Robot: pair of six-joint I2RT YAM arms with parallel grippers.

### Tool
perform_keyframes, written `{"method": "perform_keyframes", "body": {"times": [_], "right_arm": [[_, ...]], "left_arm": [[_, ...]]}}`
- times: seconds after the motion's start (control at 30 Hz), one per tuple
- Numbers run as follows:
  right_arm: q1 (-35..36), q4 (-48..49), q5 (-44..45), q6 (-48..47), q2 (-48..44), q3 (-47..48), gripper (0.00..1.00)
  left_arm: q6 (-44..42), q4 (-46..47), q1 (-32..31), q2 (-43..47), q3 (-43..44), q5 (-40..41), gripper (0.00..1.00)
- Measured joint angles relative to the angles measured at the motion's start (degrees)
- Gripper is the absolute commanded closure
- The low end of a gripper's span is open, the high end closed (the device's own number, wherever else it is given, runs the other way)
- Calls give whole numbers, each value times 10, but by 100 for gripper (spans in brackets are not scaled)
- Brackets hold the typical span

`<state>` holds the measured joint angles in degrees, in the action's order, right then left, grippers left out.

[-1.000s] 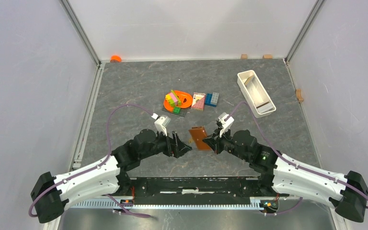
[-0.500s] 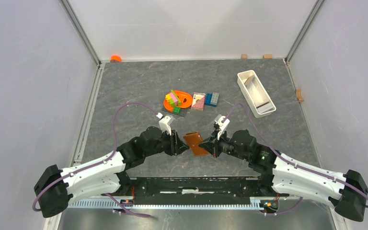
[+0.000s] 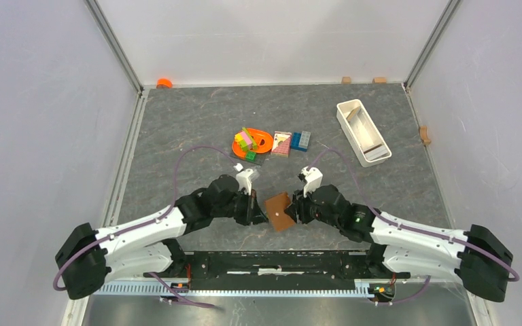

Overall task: Put the credit cards into the card holder
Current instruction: Open the card holder at the center of the board.

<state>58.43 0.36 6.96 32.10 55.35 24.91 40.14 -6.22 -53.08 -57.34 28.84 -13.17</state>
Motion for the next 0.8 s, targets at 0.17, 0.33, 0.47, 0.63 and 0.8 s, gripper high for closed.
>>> {"method": "perform_keyframes", "body": {"times": [0.17,0.33,0.47,0.63,0.8], "right_arm": [[-5,-39,44,12,26,-35,13],[-5,-58,69,10,-1,-50,9],[-5,-62,87,8,-50,-52,9],[-5,-63,83,-4,-102,-53,13],[-5,-50,62,-4,-107,-73,28]], "left_arm": [[-7,-56,0,-65,63,-105,98],[-34,-109,2,-95,128,-171,98],[-63,-143,10,-114,170,-197,98],[-92,-203,41,-125,179,-193,98],[-94,-235,85,-125,153,-163,98]]}}
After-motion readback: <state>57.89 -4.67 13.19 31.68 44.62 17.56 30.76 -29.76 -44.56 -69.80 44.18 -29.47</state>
